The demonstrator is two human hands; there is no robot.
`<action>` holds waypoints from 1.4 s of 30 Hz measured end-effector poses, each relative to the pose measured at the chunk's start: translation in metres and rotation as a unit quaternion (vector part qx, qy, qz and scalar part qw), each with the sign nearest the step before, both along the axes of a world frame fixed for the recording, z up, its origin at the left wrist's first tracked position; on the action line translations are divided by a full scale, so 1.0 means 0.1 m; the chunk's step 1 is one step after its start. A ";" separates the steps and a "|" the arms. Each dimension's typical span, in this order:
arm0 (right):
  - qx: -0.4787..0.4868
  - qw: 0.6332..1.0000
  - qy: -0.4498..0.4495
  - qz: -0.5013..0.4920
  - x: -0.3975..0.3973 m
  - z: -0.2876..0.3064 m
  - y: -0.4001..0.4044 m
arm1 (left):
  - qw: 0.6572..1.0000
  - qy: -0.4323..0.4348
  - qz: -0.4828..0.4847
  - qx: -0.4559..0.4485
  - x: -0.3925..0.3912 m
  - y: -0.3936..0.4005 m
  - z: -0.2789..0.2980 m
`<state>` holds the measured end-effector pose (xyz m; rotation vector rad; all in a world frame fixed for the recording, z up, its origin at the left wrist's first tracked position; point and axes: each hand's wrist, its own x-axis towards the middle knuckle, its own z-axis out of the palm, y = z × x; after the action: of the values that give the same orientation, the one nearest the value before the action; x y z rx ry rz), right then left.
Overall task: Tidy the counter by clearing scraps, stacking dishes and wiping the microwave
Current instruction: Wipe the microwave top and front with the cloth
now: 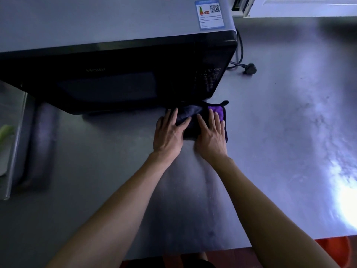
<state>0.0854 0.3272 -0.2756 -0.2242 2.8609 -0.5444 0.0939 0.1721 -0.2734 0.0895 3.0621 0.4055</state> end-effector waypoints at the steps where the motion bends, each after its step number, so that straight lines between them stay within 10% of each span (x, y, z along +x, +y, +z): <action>1: -0.001 1.000 -0.007 0.009 -0.07 0.02 0.00 | 1.000 0.002 0.003 0.008 -0.01 0.00 0.01; 16: -0.015 0.984 -0.012 0.175 -0.16 -0.06 -0.12 | 0.997 -0.022 -0.037 0.065 0.22 -0.40 0.02; 42: 0.032 0.970 -0.050 0.234 2.14 0.09 -0.21 | 0.999 -0.024 -0.014 0.034 2.65 -0.61 0.06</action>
<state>0.2990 0.3059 -0.2669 -0.8077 2.5897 -0.3550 0.3591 0.1113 -0.2678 0.1226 2.9959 0.5023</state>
